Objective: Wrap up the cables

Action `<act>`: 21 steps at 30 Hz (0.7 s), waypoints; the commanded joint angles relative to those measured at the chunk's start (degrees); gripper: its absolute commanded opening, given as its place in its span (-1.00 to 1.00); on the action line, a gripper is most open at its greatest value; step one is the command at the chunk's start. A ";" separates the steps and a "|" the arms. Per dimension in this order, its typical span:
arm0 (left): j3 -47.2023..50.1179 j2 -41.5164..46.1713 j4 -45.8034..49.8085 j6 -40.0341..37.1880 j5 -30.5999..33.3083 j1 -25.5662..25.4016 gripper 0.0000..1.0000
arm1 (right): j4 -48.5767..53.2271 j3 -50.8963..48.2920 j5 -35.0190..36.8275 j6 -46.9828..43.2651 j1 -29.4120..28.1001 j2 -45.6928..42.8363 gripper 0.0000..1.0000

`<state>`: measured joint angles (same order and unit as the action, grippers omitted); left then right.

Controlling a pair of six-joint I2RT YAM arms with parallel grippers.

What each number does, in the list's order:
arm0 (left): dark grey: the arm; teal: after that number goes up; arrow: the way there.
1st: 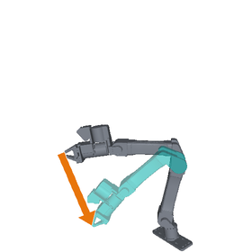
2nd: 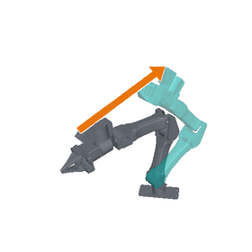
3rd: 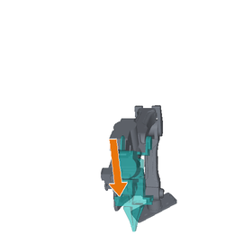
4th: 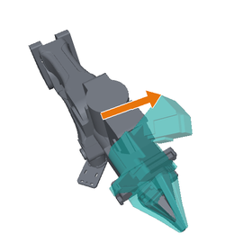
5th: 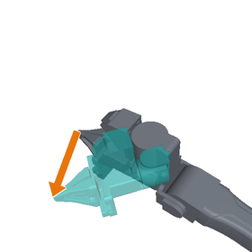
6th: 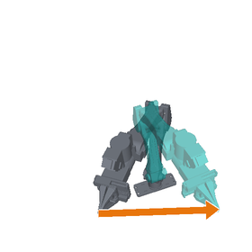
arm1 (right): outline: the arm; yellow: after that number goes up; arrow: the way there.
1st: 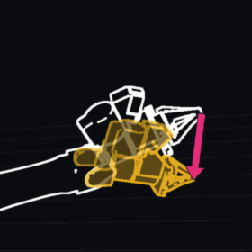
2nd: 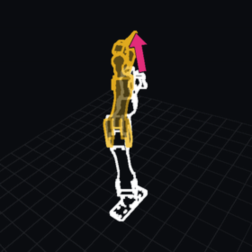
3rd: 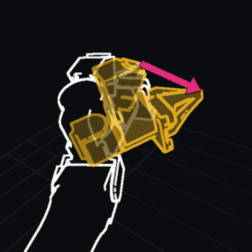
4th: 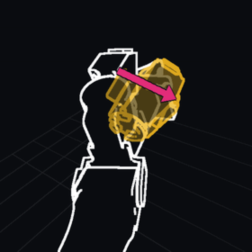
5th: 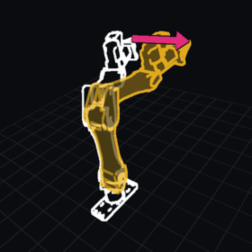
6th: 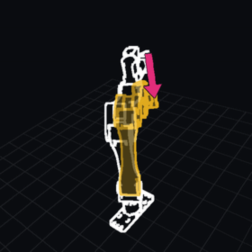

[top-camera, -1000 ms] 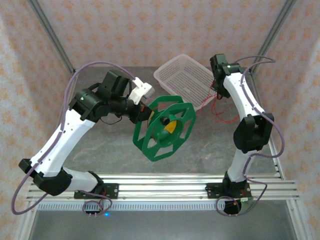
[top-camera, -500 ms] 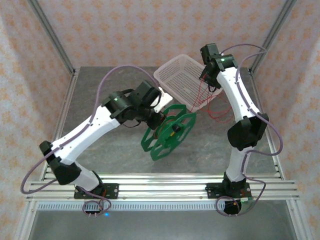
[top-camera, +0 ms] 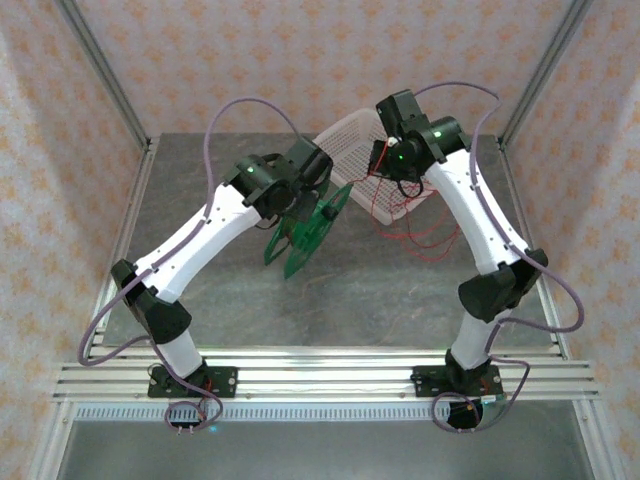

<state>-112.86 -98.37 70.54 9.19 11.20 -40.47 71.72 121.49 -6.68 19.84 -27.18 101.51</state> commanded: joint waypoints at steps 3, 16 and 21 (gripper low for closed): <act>-6.19 -4.53 10.58 4.17 14.99 3.81 -1.00 | 4.63 -3.97 -12.53 -6.83 -3.52 -6.38 -1.00; 9.09 1.30 -3.45 1.44 -3.16 4.26 -1.00 | 4.48 -10.43 3.53 -3.69 -2.94 2.40 -1.00; 15.27 5.54 -6.12 1.54 -1.83 4.59 -1.00 | 5.95 -6.58 11.85 -6.30 -2.02 9.22 -1.00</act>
<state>-99.81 -94.32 65.95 9.54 5.96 -36.69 73.32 112.73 -2.48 15.84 -29.39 107.83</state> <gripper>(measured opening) 0.063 0.044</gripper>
